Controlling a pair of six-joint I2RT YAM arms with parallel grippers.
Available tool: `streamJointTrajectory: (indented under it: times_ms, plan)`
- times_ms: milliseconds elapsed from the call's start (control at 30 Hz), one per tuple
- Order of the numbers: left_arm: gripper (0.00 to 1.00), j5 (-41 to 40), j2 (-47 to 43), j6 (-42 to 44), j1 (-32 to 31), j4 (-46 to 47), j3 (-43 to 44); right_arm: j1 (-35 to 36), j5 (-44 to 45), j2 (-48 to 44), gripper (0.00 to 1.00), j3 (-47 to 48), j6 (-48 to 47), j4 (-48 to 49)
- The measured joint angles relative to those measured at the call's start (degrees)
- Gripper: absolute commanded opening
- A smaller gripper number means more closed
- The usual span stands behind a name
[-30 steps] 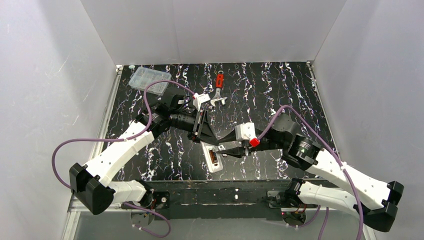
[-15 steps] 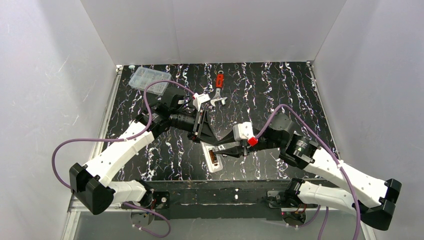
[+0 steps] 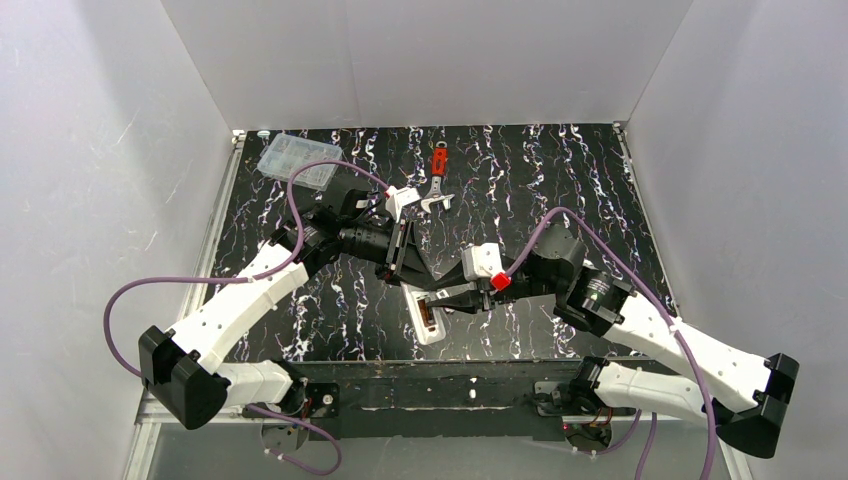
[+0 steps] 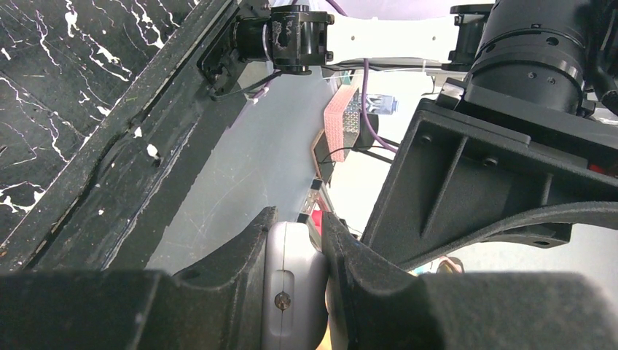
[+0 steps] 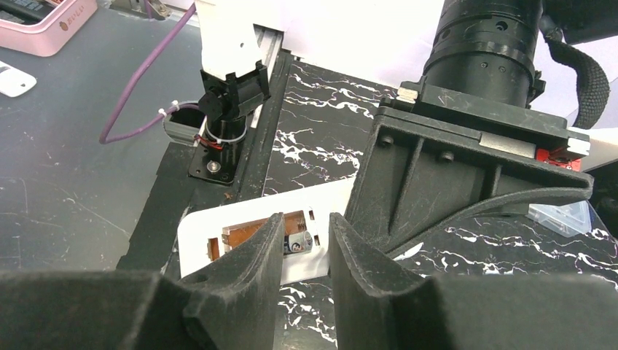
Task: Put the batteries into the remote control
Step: Load the battery into the remote control.
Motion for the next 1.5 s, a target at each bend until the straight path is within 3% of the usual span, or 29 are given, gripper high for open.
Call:
streamJointTrajectory:
  times_ms: [1500]
  plan:
    - [0.00, -1.20, 0.00, 0.39, 0.00, -0.39, 0.00, 0.00, -1.57, 1.33, 0.26, -0.24, -2.75, -2.27]
